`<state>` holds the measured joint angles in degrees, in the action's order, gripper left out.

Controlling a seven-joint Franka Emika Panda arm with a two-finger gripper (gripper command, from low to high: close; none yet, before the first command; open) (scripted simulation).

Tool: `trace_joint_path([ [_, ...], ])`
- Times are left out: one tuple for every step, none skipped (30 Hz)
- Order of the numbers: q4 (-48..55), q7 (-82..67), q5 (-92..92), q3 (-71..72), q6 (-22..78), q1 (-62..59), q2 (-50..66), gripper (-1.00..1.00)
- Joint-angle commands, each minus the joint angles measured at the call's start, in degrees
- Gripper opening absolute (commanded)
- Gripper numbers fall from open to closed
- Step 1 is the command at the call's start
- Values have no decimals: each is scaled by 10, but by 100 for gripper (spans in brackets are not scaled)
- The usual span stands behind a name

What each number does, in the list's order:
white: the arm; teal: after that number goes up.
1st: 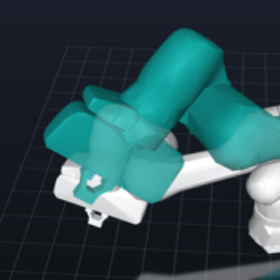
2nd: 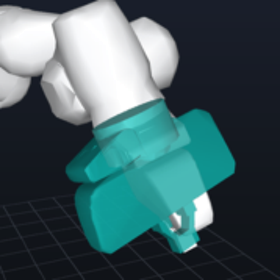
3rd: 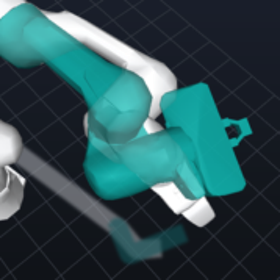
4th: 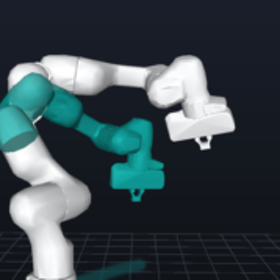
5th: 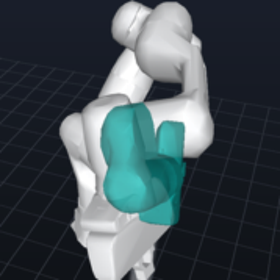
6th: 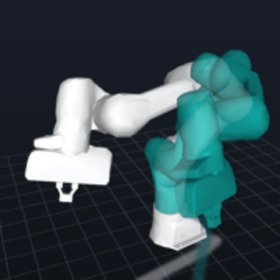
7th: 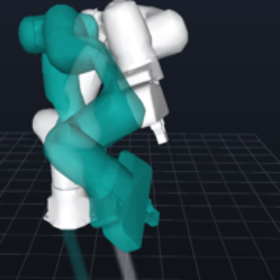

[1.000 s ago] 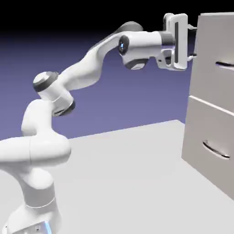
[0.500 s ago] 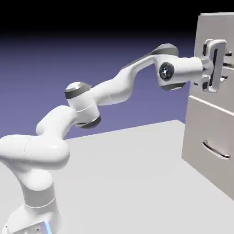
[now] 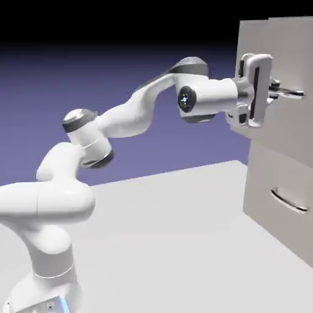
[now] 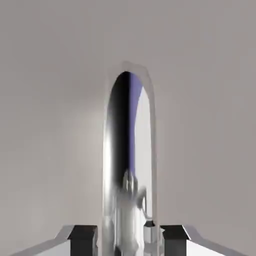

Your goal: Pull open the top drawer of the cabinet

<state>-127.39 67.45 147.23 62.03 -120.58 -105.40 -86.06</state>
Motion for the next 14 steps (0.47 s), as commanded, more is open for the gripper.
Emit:
trace_joint_path([
  [-21, -2, -7, -7, 8, 14, -3, -100],
  [-42, -4, -14, -15, 16, 27, -6, -100],
  [-62, -6, -21, -23, 23, 41, -9, -100],
  [-83, -8, -28, -32, 31, 54, -13, -100],
  [-104, -9, -36, -41, 38, 68, -17, -100],
  [-125, -11, -45, -51, 46, 82, -22, -100],
  [-145, -12, -54, -61, 53, 96, -27, -100],
  [-166, -13, -65, -72, 60, 110, -32, -100],
  [-187, -13, -76, -85, 68, 123, -38, -100],
  [-201, -14, -85, -93, 73, 133, -43, -100],
  [-201, -14, -85, -93, 73, 133, -43, 100],
  [-201, -14, -85, -93, 73, 133, -43, 100],
  [-222, -13, -100, -108, 80, 147, -51, 100],
  [-242, -13, -115, -124, 87, 161, -58, 100],
])
